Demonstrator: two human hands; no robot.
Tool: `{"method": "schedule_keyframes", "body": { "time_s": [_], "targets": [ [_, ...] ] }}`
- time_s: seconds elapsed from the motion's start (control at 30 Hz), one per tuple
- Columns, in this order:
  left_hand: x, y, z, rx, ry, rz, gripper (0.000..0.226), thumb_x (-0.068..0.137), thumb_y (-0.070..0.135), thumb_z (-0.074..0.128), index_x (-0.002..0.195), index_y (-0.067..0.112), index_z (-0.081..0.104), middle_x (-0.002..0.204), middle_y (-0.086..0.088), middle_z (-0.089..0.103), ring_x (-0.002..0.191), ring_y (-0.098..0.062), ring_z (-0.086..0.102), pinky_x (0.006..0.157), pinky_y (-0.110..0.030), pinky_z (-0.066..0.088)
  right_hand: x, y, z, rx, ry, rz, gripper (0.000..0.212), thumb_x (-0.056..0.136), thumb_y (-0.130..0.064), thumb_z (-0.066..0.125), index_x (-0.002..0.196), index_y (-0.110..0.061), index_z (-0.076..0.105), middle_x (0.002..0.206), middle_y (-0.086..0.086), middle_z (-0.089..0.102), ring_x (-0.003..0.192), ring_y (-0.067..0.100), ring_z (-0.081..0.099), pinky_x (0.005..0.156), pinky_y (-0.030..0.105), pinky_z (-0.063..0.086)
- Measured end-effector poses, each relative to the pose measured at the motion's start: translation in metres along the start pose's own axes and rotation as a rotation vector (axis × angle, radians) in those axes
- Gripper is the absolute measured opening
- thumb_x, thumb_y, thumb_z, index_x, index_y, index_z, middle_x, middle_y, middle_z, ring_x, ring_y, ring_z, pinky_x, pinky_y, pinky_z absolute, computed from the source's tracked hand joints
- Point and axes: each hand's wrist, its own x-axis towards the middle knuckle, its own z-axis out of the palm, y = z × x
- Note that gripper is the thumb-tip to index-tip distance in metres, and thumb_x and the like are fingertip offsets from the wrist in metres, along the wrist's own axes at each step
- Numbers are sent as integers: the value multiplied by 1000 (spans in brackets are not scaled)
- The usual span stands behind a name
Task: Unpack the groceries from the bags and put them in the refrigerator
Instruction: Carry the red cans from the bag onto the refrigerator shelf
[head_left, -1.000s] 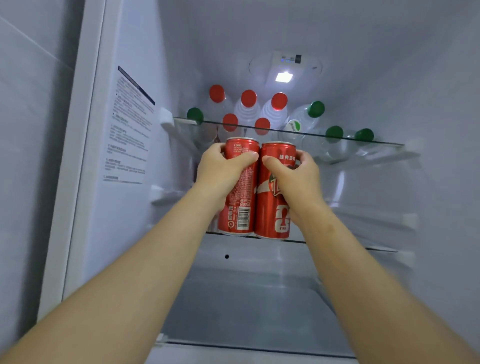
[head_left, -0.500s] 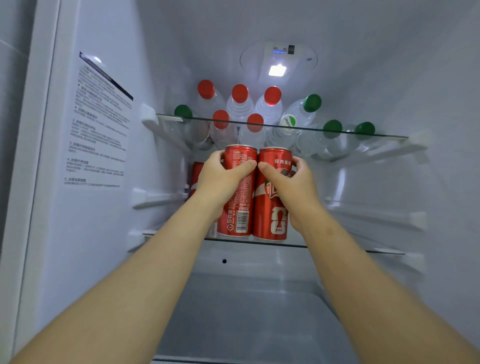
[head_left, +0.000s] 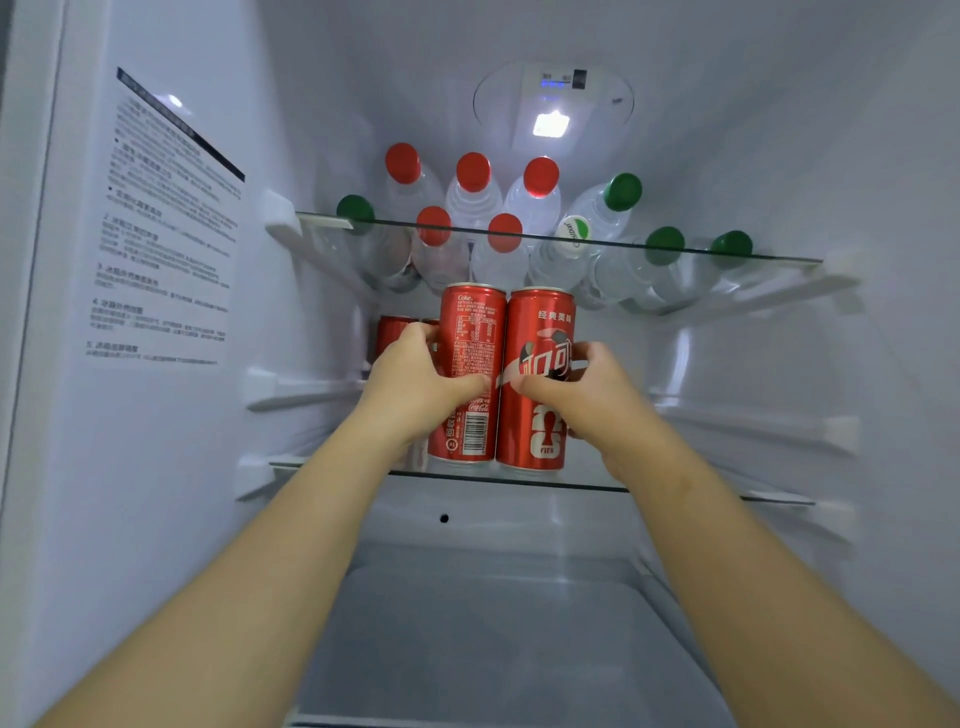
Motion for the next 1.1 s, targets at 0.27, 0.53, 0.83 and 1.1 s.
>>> {"method": "schedule_keyframes", "body": {
  "time_s": [0.27,0.53,0.83,1.1],
  "targets": [
    [41,-9,9,207,-99,-117,68,74,31,77,126,13,39,117,-7,58,101,-26,61,90,-47,52,34,4,6,-220,-10,60,63,78,-27,74,127,-13,38,116,3,54,88,14,50,62,25,40],
    [80,-14,24,351,-220,-178,63,76,25,75,126,9,40,119,-12,57,103,-30,60,87,-44,53,74,10,10,-404,-65,171,65,76,-26,75,128,-12,39,125,10,55,108,27,57,75,34,41],
    [113,-29,38,479,-253,-161,45,81,25,71,117,10,49,118,-11,59,104,-26,60,80,-32,49,111,24,23,-455,-33,252,67,77,-25,75,129,-8,36,127,14,53,114,30,55,75,37,39],
    [122,-51,48,549,-107,-39,60,79,34,72,123,8,42,123,-12,55,107,-27,57,87,-35,48,120,45,26,-402,23,192,67,74,-28,77,126,-12,37,126,10,52,115,30,53,91,42,47]
  ]
}}
